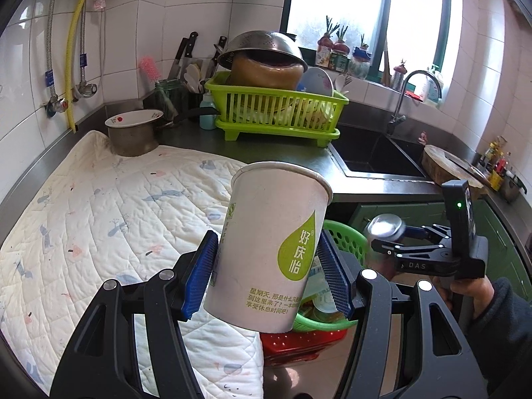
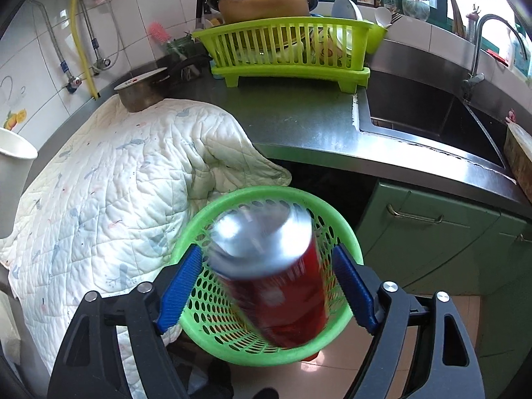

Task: Collect trash
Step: 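Open the right tool to drop the can while the left tool drops the cup into the basket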

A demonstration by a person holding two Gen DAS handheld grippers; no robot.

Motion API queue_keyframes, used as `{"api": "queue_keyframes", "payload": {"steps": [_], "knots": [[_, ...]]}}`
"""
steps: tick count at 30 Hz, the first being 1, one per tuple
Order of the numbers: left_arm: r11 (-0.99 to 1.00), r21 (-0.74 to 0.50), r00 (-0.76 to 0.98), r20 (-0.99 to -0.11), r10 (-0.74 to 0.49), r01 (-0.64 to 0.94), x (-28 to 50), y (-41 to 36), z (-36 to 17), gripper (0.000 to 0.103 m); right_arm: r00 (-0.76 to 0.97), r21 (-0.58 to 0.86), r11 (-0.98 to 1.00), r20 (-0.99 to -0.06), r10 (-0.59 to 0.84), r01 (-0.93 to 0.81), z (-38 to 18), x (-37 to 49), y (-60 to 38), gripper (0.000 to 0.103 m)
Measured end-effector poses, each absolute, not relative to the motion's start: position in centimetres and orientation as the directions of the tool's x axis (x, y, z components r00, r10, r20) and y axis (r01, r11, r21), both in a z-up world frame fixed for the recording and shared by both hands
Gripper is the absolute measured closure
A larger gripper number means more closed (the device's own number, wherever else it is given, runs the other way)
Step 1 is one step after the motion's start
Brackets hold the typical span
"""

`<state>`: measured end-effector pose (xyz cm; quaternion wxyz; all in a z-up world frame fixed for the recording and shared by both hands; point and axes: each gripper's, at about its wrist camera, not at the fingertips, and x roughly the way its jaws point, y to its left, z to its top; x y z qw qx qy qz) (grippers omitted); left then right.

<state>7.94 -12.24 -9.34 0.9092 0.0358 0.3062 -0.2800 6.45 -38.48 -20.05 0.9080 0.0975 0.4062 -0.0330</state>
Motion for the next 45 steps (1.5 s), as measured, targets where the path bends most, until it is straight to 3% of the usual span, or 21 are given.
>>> {"api": "queue_keyframes", "payload": {"steps": [10,28,36,45], "knots": [[0.808,-0.110,0.609,-0.600,-0.518,0.579,8.3,-14.7,-9.9,0.042,0.728,0.174,0.973,-0.686,0.009,0.151,-17.4,4.0,-38.9,0.015],[0.746,-0.144,0.454,-0.714,-0.533,0.650,11.6,-23.9,-14.4,0.038,0.762,0.177,0.967,-0.647,-0.028,0.186,-15.0,-0.4,-39.3,0.013],[0.731,-0.200,0.429,-0.697,-0.574,0.652,11.4,-24.8,-13.9,0.020,0.763,0.183,0.966,-0.646,-0.021,0.181,-14.9,-0.9,-39.2,0.013],[0.787,-0.194,0.493,-0.685,-0.536,0.586,11.3,-21.0,-12.6,0.012,0.775,0.178,0.976,-0.632,0.014,0.128,-14.3,-0.4,-37.4,0.012]]}}
